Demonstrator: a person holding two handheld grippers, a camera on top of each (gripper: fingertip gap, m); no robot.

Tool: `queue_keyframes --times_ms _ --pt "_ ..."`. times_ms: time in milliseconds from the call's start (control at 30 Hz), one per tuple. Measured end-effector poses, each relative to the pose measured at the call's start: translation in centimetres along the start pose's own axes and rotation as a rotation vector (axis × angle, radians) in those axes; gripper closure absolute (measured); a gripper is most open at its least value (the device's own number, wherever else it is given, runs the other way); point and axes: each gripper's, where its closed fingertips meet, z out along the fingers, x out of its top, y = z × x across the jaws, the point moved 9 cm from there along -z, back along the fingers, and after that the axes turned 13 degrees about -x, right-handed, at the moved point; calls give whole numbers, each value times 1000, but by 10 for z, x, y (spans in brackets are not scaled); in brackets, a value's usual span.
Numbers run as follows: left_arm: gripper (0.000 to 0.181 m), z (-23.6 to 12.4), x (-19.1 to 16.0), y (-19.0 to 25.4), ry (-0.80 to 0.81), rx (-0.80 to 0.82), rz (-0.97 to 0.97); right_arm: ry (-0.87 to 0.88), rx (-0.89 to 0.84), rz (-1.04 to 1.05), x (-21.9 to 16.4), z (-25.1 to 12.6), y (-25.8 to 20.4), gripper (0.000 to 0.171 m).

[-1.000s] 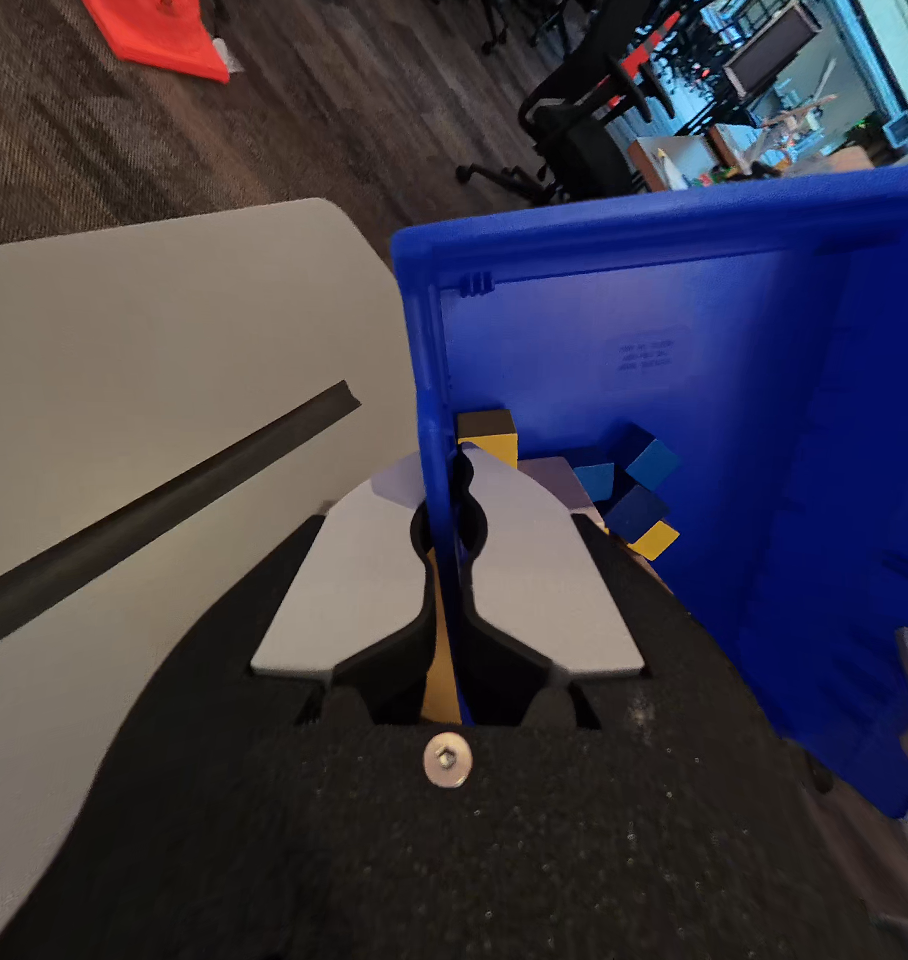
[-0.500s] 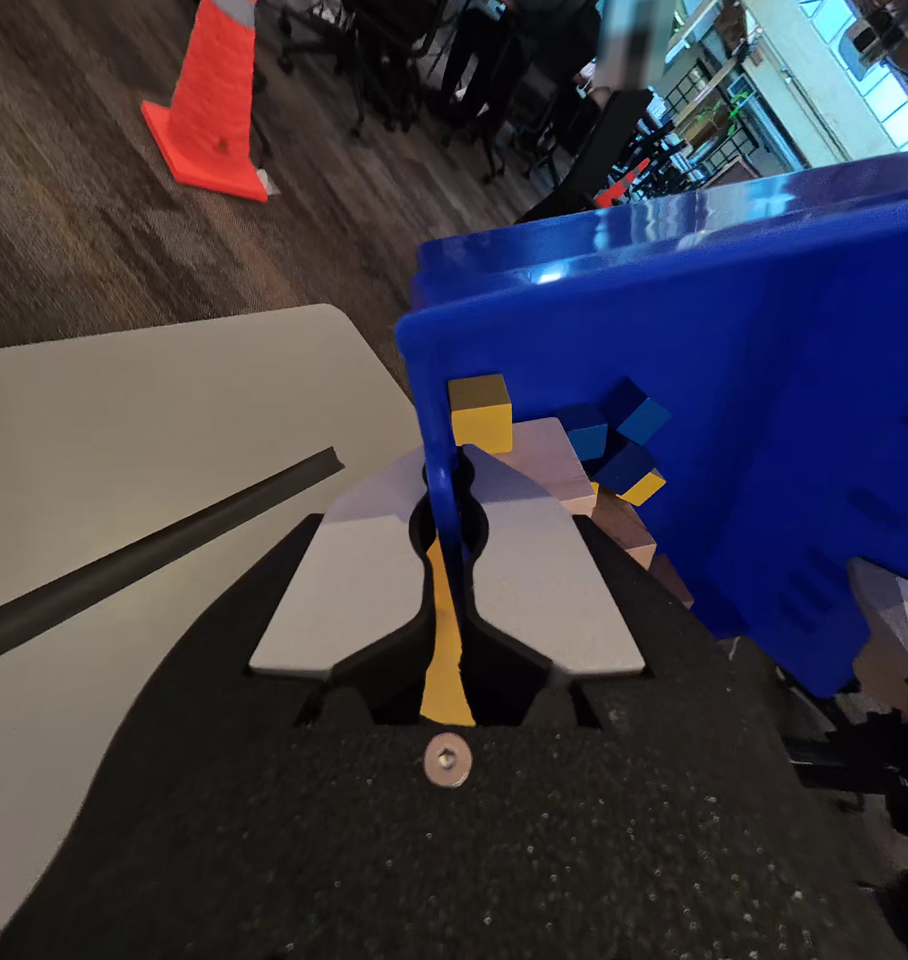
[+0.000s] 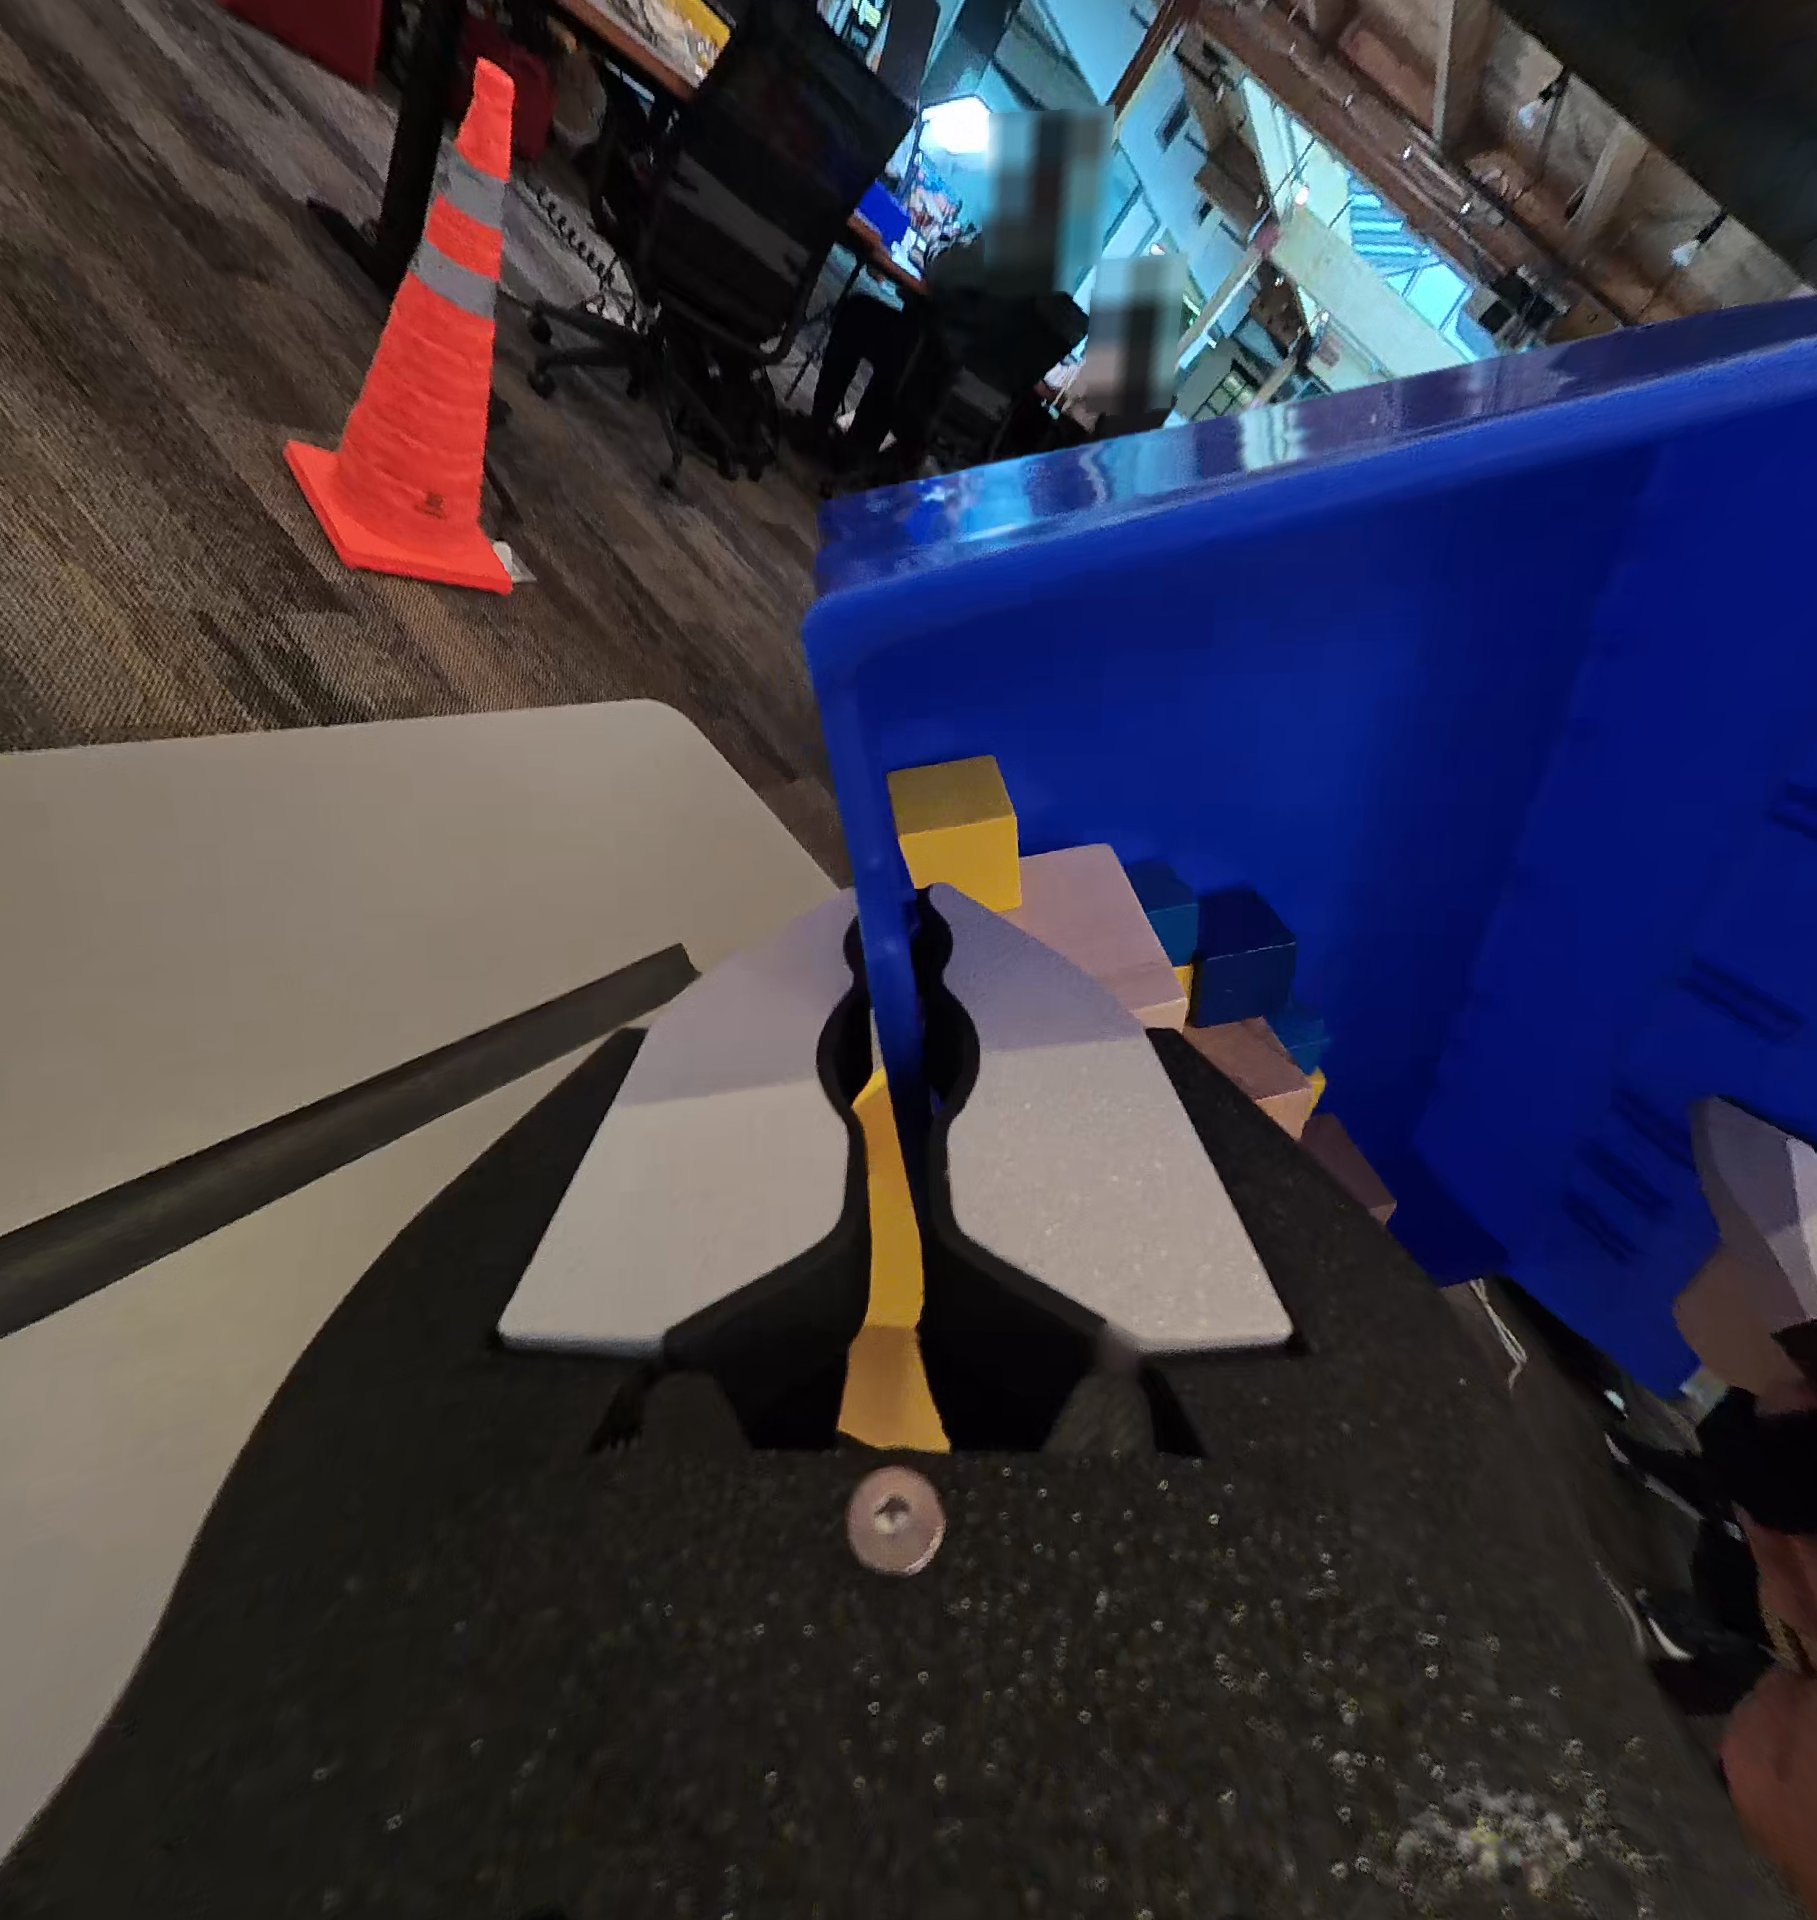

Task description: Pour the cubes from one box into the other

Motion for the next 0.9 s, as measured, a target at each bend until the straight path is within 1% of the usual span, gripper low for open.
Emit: queue_keyframes --times_ms 133,333,500,900 --pt "176 -7 -1 4 64 -5 36 71 -35 25 -4 -5 -2 167" --pt "177 -16 -14 7 158 -53 86 204 -120 13 -18 -22 -6 167" --pt "176 -20 -22 13 186 -70 162 233 -139 31 -29 -28 -4 168" --pt "177 -35 -35 15 275 -88 220 336 -196 34 -41 -42 -10 167"
